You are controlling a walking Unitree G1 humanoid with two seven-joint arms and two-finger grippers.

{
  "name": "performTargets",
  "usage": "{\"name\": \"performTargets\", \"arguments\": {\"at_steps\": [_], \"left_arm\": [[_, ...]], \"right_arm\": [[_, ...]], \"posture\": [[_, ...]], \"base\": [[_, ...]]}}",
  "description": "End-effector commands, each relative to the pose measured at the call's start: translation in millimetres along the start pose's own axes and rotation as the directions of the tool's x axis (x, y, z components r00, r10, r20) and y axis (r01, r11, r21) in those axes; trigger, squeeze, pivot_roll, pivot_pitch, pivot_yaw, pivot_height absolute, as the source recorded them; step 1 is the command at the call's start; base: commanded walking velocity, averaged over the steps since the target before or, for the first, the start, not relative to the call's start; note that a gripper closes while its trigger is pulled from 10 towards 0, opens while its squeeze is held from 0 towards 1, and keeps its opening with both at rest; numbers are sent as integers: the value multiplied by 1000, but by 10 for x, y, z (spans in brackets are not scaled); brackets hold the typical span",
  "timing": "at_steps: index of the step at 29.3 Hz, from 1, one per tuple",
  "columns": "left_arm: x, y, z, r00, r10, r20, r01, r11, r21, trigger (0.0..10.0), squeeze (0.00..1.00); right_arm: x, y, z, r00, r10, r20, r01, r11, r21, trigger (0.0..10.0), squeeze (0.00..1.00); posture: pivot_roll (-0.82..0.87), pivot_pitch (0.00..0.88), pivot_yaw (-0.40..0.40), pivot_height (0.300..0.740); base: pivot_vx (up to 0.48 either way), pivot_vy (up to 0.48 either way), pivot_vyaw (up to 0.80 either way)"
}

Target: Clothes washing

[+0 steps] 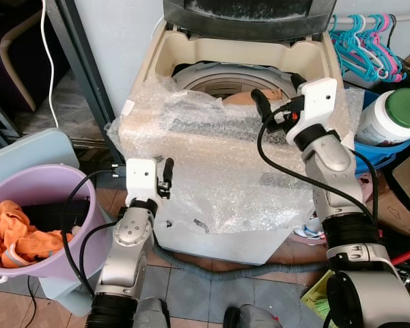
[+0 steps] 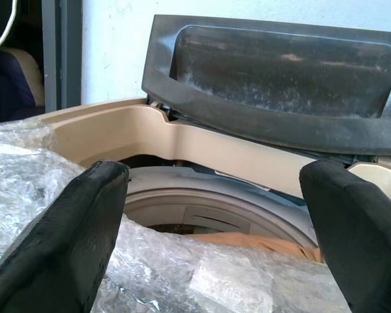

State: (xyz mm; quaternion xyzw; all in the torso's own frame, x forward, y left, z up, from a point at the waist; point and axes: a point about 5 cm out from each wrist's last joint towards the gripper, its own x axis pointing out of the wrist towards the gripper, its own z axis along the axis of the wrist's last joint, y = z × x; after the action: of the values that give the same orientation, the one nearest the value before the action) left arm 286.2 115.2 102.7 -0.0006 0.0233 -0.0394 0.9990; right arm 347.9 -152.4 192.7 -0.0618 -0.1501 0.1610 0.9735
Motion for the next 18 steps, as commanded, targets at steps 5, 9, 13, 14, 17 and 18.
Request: {"name": "performTargets", "arguments": {"at_steps": [5, 9, 13, 14, 17, 18], "left_arm": [[1, 104, -34, 998, 60, 2, -60, 998, 8, 10000, 0], [2, 116, -33, 998, 58, 4, -58, 998, 11, 10000, 0], [39, 115, 23, 996, 83, 18, -83, 997, -3, 10000, 0], [42, 116, 39, 996, 83, 24, -83, 997, -6, 10000, 0], [31, 131, 48, 996, 87, 26, -87, 996, -2, 10000, 0], [28, 134, 44, 996, 87, 24, -88, 996, 1, 10000, 0]], "right_arm": [[-200, 159, -2, 999, 29, -18, -31, 995, -92, 10000, 1000], [-291, 346, 107, 994, 102, 26, -96, 978, -183, 10000, 1000], [-301, 292, 64, 997, -76, 10, 77, 993, -88, 10000, 1000], [-308, 283, 44, 995, -102, 4, 102, 992, -79, 10000, 1000], [-331, 270, -22, 984, -174, -32, 174, 985, 13, 10000, 408], [-331, 275, -20, 985, -170, -29, 170, 985, 0, 10000, 43]], "posture": [[-93, 19, 68, 740], [-88, 18, 61, 740], [-63, 28, 57, 740], [-59, 30, 56, 740], [-54, 37, 58, 740], [-53, 39, 60, 740]], "base": [[0, 0, 0], [0, 463, 800], [0, 480, 800], [0, 480, 800], [0, 480, 800], [0, 480, 800]]}}
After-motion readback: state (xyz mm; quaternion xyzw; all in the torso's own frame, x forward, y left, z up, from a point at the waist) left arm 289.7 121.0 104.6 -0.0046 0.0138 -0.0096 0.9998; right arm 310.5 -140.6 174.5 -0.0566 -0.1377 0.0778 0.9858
